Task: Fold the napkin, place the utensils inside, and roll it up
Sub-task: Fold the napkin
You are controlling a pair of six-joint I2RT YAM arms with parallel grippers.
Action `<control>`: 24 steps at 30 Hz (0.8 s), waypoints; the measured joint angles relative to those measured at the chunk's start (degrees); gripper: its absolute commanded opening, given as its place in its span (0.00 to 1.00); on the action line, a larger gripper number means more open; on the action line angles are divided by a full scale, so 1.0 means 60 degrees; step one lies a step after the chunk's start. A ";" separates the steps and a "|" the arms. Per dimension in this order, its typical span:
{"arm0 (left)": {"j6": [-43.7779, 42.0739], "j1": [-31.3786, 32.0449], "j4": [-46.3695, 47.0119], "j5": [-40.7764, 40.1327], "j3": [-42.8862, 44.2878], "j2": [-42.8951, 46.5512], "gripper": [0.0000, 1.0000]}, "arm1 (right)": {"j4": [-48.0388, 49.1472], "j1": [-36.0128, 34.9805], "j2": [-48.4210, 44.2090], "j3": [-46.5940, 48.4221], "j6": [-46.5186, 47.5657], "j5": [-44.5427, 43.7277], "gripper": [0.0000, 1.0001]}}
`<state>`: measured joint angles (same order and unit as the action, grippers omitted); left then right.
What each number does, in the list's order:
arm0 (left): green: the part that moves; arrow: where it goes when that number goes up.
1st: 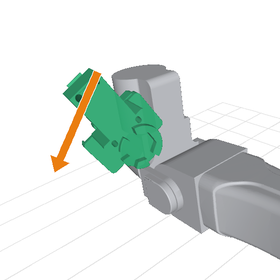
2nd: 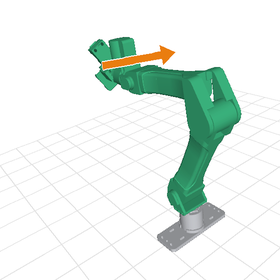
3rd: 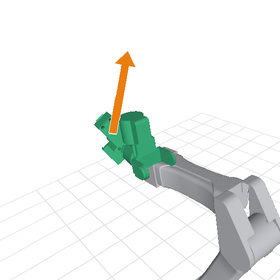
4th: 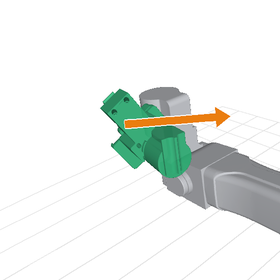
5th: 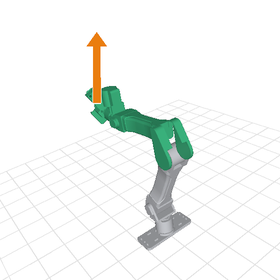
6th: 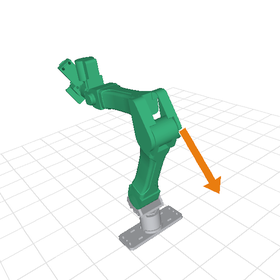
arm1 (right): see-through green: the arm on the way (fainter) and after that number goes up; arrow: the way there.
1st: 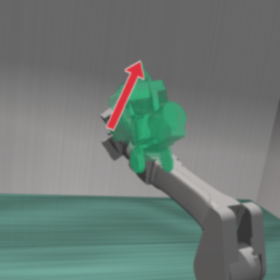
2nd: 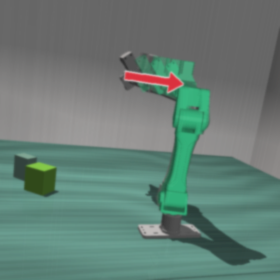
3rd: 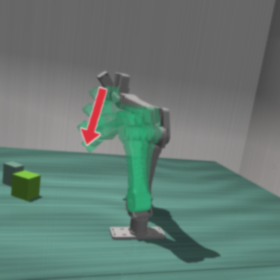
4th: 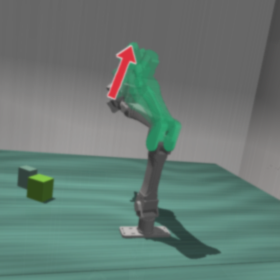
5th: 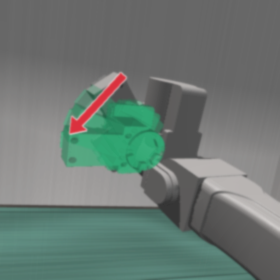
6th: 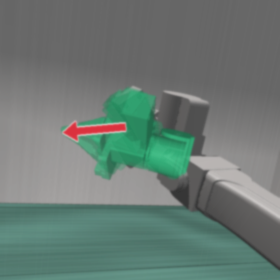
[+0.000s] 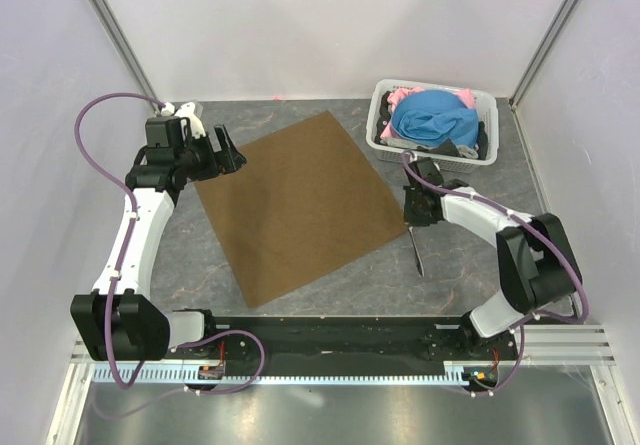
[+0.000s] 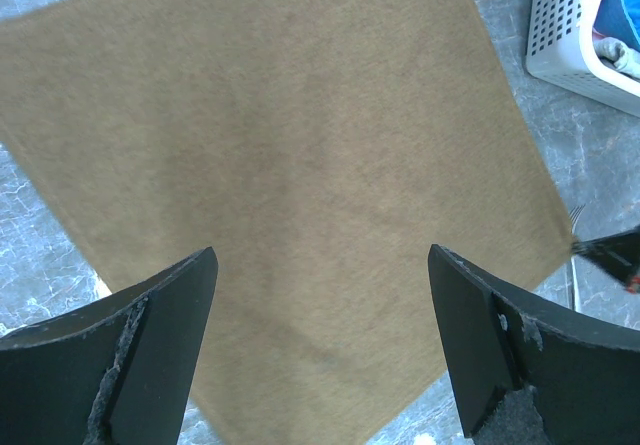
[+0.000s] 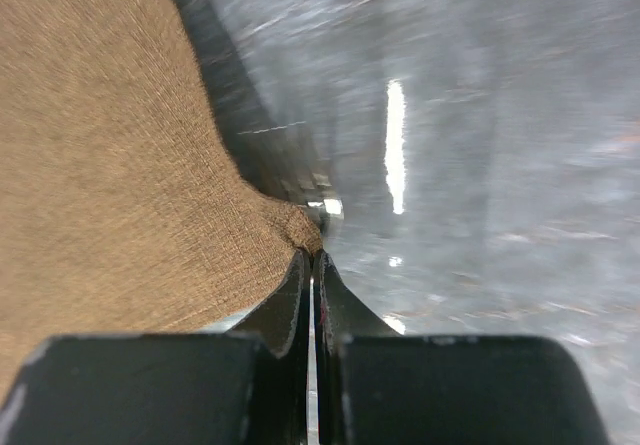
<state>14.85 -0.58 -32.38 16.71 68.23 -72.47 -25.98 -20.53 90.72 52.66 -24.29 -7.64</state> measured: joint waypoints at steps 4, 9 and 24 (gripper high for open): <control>0.0000 0.0000 0.0004 0.0044 0.0000 0.0000 0.93 | -0.0288 0.0499 -0.0630 0.0033 0.0244 -0.0280 0.00; 0.0000 0.0000 0.0004 0.0062 0.0000 0.0000 0.93 | -0.0586 0.0729 -0.0812 0.0244 0.0415 -0.0404 0.00; 0.0004 -0.0011 0.0153 0.0466 -0.0022 0.0000 0.95 | 0.0561 -0.2408 0.2058 0.3883 -0.0721 0.0951 0.00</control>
<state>14.87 -0.64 -31.46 19.51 68.10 -72.47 -22.61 -34.98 103.07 75.96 -28.62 -1.93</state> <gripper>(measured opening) 0.939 0.009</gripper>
